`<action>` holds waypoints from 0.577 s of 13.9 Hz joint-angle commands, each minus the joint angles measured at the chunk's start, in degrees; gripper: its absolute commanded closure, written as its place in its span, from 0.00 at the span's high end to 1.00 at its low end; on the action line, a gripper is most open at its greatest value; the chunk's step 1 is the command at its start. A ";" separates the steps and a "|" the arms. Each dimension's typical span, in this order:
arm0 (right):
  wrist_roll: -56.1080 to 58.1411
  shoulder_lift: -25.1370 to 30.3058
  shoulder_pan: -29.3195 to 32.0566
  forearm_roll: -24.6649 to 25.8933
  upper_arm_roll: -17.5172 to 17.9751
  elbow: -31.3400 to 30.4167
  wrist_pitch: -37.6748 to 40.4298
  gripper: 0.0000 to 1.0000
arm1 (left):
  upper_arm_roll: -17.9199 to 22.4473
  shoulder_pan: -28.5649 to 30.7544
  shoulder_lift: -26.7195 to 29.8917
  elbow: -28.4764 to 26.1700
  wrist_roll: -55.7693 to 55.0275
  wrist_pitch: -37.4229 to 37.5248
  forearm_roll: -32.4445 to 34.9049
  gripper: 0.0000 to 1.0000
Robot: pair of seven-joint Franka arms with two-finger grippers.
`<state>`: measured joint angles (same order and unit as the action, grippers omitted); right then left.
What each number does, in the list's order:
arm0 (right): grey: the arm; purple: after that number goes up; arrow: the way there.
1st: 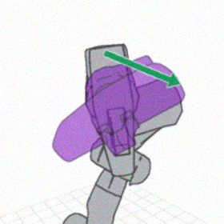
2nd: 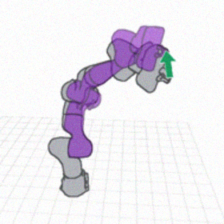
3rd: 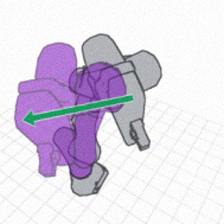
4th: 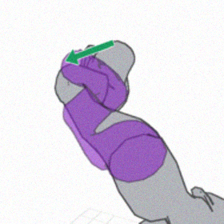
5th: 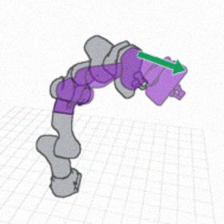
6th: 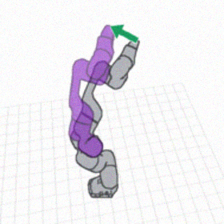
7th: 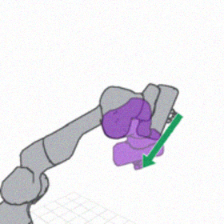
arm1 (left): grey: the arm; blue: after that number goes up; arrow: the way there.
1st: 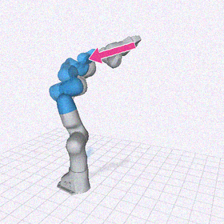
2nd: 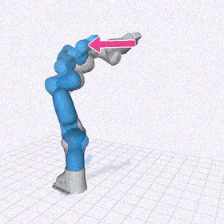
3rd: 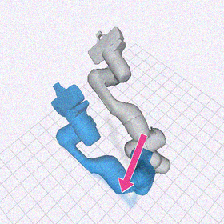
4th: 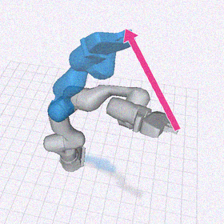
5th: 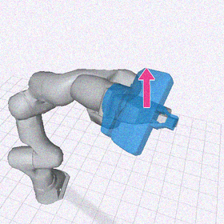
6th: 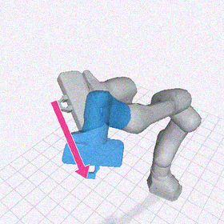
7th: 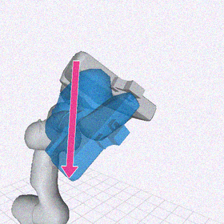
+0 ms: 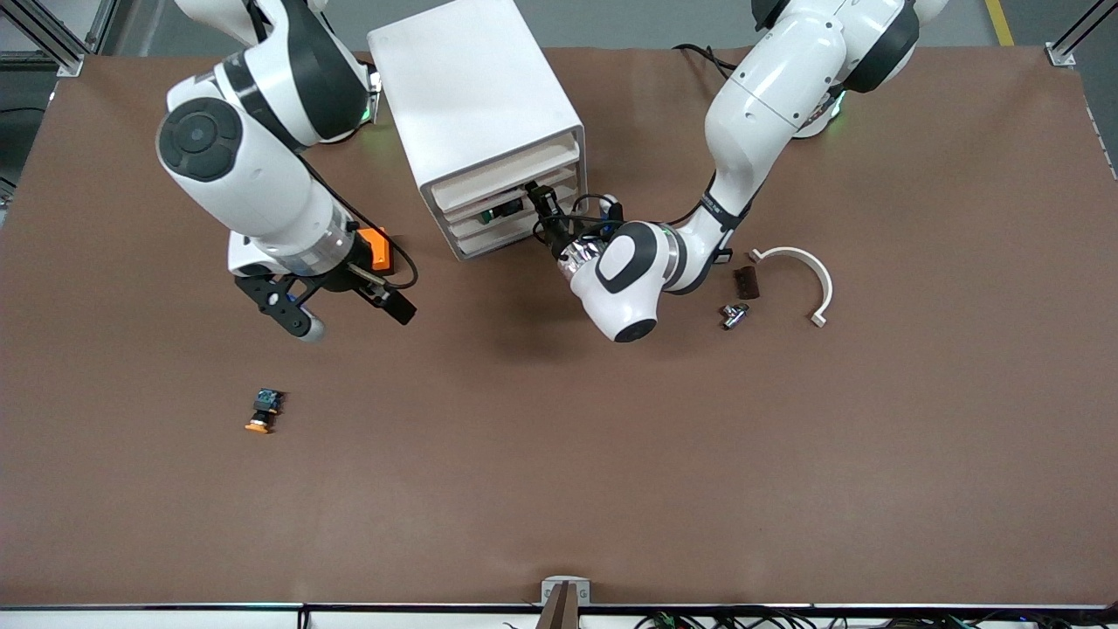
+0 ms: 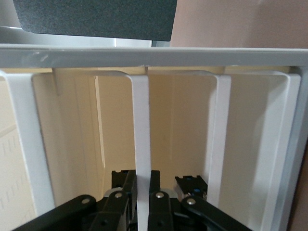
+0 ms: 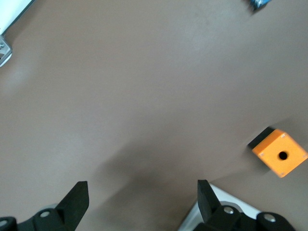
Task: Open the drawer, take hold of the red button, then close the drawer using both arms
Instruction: 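Pull the drawer open with the left gripper while the right gripper approaches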
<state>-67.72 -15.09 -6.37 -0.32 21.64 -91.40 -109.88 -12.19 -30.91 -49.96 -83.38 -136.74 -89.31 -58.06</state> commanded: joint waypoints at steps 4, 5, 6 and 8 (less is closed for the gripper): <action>-10.92 -4.59 -0.48 1.46 3.58 0.87 -4.46 1.00 | 1.37 8.83 -0.49 5.59 3.22 2.83 0.85 0.00; -12.33 -5.20 -0.31 2.07 5.15 0.87 -4.64 1.00 | 1.90 9.98 -0.41 5.77 5.41 2.83 0.76 0.01; -14.43 -6.52 -0.04 3.47 6.82 1.04 -5.16 1.00 | 1.99 11.64 -0.41 5.95 8.05 2.74 0.50 0.01; -20.67 -8.89 -0.39 7.68 8.32 2.45 -6.66 1.00 | 2.08 13.76 -0.41 6.39 10.09 2.48 0.41 0.01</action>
<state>-82.71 -21.20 -6.82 3.49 27.74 -91.26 -115.79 -10.10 -19.34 -50.07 -78.92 -130.51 -88.76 -57.10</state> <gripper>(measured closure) 0.000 0.863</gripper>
